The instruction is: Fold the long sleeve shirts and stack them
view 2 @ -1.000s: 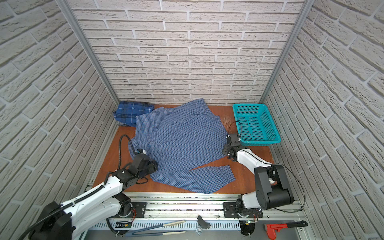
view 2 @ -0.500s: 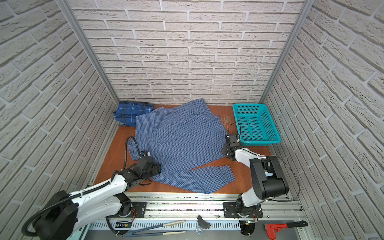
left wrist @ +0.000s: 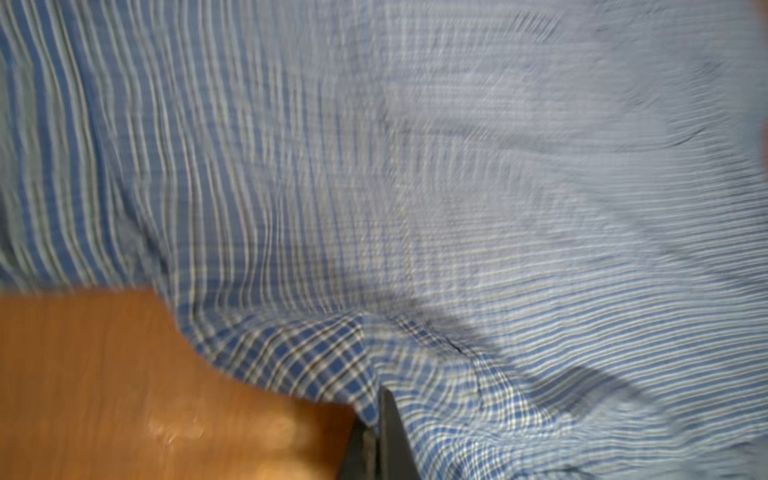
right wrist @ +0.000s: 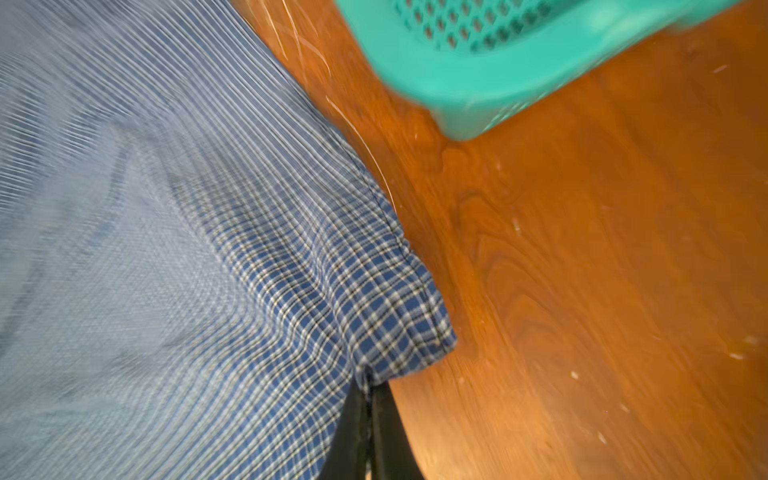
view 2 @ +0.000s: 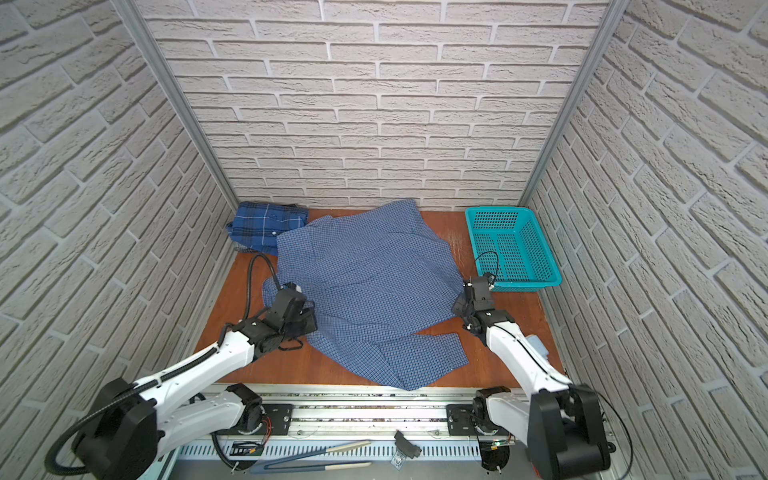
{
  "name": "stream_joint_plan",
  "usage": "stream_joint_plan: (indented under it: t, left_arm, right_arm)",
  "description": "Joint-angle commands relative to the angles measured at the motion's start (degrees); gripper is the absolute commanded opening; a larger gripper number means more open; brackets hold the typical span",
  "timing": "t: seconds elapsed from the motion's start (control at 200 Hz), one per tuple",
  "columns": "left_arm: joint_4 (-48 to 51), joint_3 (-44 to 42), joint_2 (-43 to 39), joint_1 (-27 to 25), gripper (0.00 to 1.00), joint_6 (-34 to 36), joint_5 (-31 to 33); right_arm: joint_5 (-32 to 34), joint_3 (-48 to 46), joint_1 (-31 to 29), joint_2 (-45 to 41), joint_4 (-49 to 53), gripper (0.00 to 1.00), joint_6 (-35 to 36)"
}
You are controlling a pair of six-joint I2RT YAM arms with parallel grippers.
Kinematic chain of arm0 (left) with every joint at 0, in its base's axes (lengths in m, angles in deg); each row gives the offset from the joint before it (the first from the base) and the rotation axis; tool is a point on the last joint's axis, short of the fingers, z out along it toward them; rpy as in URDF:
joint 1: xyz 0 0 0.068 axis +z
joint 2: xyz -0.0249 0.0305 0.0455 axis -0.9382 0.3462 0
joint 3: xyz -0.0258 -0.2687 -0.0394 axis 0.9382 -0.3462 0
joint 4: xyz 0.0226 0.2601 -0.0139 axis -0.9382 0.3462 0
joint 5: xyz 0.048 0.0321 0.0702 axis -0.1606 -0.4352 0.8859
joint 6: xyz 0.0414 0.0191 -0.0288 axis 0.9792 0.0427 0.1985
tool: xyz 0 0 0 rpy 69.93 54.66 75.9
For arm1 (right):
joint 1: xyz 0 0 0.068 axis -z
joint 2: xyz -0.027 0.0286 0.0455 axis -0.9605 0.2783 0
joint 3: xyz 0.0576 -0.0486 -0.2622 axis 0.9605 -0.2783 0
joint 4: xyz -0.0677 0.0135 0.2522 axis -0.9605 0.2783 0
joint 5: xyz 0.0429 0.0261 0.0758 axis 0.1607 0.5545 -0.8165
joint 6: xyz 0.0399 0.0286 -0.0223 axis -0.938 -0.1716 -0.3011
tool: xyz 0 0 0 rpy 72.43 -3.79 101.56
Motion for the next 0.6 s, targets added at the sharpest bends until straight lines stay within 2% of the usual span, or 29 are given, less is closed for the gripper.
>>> stream_joint_plan:
  t: [0.0,0.09,0.205,0.265,0.335,0.47,0.595]
  left_arm:
    - [8.17,2.21,-1.06,0.51,0.0,2.84,-0.4]
    - [12.36,2.39,-3.15,0.4,0.0,2.46,-0.92]
    - [16.98,0.57,-8.27,-0.09,0.0,-0.19,0.13]
    - [16.26,-1.62,-11.41,0.36,0.0,-1.99,0.36]
    - [12.48,-3.83,-13.34,1.8,0.0,-3.33,-1.28]
    - [6.06,-3.41,-7.45,6.79,0.0,-1.55,-6.47]
    - [5.43,2.22,1.96,10.02,0.0,2.85,-5.66]
  right_arm:
    - [-2.38,-1.76,0.15,-5.29,5.71,0.06,-0.82]
    - [-4.2,-0.09,-0.02,-7.19,9.24,0.06,-1.1]
    - [-1.69,4.08,-0.06,-8.12,15.37,0.06,0.23]
    - [-3.64,4.83,-0.1,-7.0,13.49,0.06,3.79]
    - [-2.69,7.94,-0.41,-2.67,13.13,0.06,3.71]
    - [-1.81,18.24,-0.63,9.97,12.19,0.06,6.07]
    - [-1.07,27.31,-1.07,22.09,11.63,0.06,7.7]
